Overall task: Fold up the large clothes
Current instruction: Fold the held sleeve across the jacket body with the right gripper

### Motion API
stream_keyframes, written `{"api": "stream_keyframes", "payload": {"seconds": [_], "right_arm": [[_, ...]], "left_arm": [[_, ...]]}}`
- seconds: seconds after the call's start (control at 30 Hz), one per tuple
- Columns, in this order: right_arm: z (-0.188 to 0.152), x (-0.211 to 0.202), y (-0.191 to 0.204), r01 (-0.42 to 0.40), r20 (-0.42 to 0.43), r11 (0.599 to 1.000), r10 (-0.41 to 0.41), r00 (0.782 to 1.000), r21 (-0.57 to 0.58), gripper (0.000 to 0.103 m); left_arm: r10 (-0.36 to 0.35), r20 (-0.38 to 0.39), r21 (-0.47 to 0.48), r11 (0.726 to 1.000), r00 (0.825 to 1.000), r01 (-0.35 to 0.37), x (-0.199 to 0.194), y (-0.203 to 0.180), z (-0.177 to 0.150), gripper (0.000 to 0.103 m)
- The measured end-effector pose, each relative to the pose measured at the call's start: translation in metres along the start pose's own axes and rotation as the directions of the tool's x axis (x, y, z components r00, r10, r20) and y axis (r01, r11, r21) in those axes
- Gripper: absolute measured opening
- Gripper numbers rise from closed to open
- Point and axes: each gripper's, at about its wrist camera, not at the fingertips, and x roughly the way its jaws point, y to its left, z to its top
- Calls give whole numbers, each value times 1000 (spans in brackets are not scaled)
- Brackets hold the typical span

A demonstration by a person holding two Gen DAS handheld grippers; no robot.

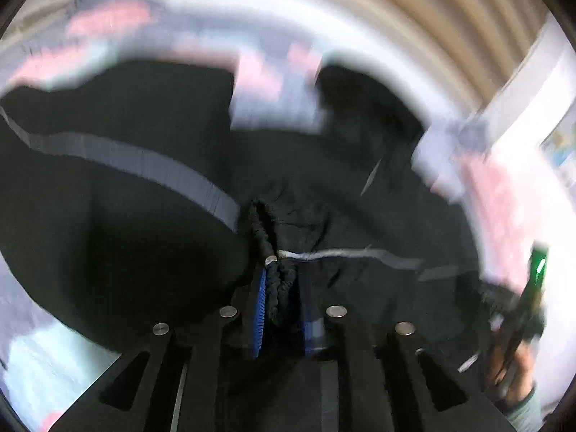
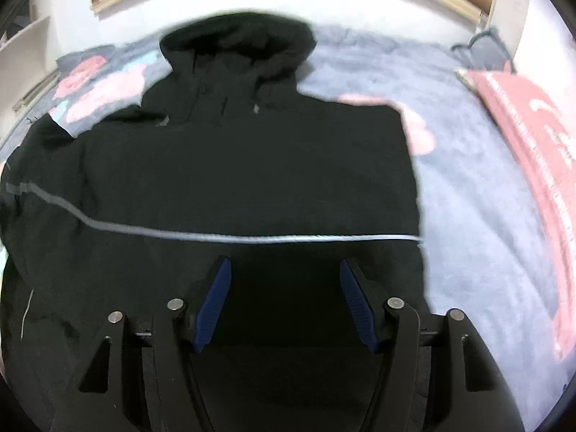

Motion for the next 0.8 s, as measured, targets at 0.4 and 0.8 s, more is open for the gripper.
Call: {"api": "stream_keyframes", "payload": {"seconds": [0.4,0.8], "right_arm": [[7,4,0,-34,-19,997,36,999,68,78],[-19,17,86,-47,52,997,44,998,64,83]], "left_arm": [[-78,260,139,989,963,42,-82,-21,-16,61],[4,26,182,983,1000,-9,44,-67,-38,72]]}}
